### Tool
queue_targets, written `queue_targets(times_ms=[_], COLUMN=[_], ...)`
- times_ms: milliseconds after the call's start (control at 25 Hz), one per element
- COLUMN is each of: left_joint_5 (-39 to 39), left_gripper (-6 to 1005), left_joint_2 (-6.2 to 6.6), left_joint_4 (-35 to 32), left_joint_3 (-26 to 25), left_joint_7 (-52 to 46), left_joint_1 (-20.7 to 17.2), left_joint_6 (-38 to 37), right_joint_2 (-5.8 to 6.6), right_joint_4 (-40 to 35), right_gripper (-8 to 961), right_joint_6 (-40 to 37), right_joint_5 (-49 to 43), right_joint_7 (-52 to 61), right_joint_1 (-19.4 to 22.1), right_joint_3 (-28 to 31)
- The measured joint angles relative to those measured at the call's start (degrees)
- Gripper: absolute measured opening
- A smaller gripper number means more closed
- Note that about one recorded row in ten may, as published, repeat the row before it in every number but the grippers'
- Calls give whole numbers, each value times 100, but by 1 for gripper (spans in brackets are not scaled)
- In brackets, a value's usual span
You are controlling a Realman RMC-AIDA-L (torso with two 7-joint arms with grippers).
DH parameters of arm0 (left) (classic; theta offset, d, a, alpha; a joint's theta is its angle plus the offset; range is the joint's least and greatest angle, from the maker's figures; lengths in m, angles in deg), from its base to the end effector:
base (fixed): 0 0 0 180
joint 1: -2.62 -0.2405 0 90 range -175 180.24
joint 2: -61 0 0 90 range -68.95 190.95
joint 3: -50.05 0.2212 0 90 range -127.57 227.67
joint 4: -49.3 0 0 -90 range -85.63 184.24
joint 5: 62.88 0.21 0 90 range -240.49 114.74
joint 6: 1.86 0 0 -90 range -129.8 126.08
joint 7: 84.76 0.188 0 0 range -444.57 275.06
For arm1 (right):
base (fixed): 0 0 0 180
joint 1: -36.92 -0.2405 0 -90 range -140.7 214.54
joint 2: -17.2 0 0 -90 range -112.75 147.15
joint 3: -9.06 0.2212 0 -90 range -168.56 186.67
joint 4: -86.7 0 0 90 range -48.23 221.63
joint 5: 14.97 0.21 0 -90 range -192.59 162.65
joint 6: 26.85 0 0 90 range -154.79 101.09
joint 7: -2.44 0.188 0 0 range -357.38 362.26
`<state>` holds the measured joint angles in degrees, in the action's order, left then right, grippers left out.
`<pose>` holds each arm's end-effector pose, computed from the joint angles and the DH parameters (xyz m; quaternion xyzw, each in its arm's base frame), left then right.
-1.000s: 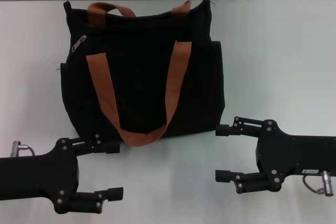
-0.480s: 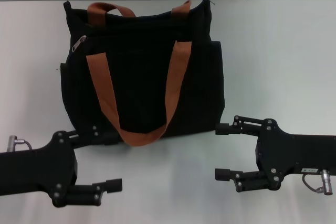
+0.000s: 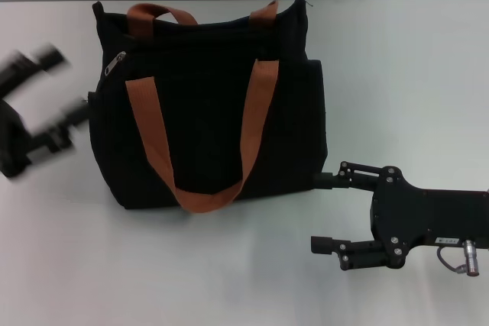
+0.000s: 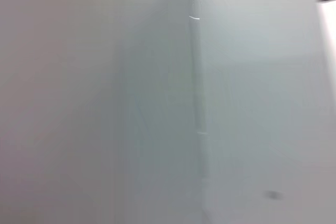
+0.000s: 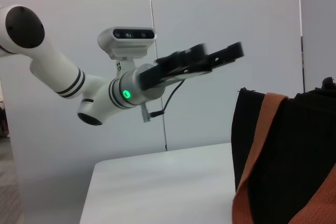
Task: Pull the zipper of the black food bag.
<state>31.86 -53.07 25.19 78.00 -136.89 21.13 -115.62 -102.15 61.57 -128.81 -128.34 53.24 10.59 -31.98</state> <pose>-0.2315 0.2579 0.0583 -0.8456 -0.0746 -0.4695 0.2427 0.2131 0.2523 -0.0513 -0.9445 0.0606 0.3183 0.0534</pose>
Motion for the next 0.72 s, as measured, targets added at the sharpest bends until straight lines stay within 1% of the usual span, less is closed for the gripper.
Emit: queue_targets(times_ms=[40,80,120,160,200,240,320,360,440,480,520,560,680,720], left_joint_5=[8,28,28,100,127,213,275,558,892,892,1134,1522,1624,1778], left_gripper=[831,831,831,831,831,831,830,830,830,830,830,830,830,830], left_joint_2=[7,58,58,207,229,298,321,370,384,384,376,299,263,203], left_joint_4=[-7,-18,-18,-34,-34,-45,-57,-121,-188,-188,-209,-241,-246,-250], left_joint_3=[-309,-484,-484,-500,-492,-470,-467,-464,-463,-463,-461,-459,-458,-457], left_joint_7=[-8,-11,-11,-16,-19,-25,-29,-39,-48,-48,-53,-56,-54,-38], left_joint_1=[-5,-8,-8,2,7,22,36,92,175,175,242,410,465,581], left_joint_6=[119,321,321,765,854,1101,1240,1675,1938,1938,2020,2129,2176,2294], right_joint_2=[0,0,0,0,0,0,0,0,0,0,0,0,0,0], right_joint_4=[1,1,10,30,30,41,54,58,61,61,61,62,62,62], right_gripper=[826,826,826,826,826,826,826,825,825,825,825,825,825,825], right_joint_6=[2,2,2,3,3,1,-9,-12,-10,-8,-8,-7,-2,0], right_joint_5=[0,0,0,0,0,0,0,0,0,0,0,0,0,0], right_joint_7=[0,0,0,0,0,0,0,0,0,0,0,0,1,1], right_joint_1=[-5,-5,-9,-23,-23,-32,-44,-47,-48,-48,-48,-49,-55,-59], right_joint_3=[0,0,0,0,0,1,0,0,0,4,4,13,22,23])
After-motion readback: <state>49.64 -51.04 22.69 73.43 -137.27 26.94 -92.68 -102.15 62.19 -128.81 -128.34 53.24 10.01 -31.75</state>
